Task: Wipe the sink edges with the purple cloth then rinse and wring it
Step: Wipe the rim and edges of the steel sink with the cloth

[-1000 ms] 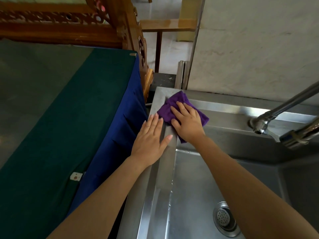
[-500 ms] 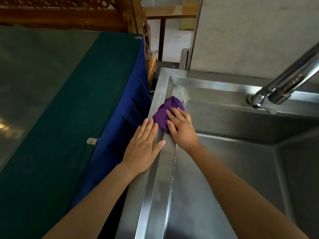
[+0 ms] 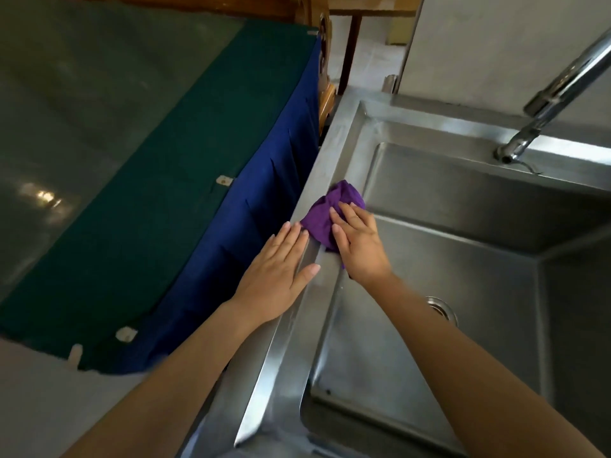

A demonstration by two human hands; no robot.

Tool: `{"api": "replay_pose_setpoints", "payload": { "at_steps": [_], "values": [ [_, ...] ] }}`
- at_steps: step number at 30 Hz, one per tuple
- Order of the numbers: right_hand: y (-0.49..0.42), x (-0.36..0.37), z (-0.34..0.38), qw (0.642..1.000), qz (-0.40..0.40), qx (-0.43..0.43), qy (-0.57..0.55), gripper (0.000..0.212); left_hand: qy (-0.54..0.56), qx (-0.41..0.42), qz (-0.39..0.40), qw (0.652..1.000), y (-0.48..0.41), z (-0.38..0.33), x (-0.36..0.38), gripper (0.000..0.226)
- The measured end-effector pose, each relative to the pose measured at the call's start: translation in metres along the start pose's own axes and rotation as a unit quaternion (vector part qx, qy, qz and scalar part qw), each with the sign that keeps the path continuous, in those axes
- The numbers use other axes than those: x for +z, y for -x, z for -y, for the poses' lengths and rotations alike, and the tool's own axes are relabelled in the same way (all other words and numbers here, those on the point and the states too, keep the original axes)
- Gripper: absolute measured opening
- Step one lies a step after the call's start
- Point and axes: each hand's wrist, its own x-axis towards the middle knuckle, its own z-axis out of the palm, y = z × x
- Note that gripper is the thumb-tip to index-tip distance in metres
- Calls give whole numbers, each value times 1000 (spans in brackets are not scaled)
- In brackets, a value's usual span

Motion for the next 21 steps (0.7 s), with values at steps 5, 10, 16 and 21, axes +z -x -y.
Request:
{"api": "replay_pose_setpoints", "payload": {
  "at_steps": [5, 10, 16, 21],
  "values": [
    [47, 10, 18, 998, 16, -38, 49, 50, 9, -14, 17, 1000, 48, -4, 8, 77],
    [89, 15, 34, 995, 40, -59, 67, 52, -15, -27, -3, 1000, 106, -6, 28, 91],
    [132, 23, 50, 994, 56, -74, 62, 45, 13, -46, -18, 999, 165, -15, 39, 87],
    [161, 25, 64, 992, 80, -80, 59, 47, 5, -76, -28, 997, 202, -24, 50, 88]
  ]
}}
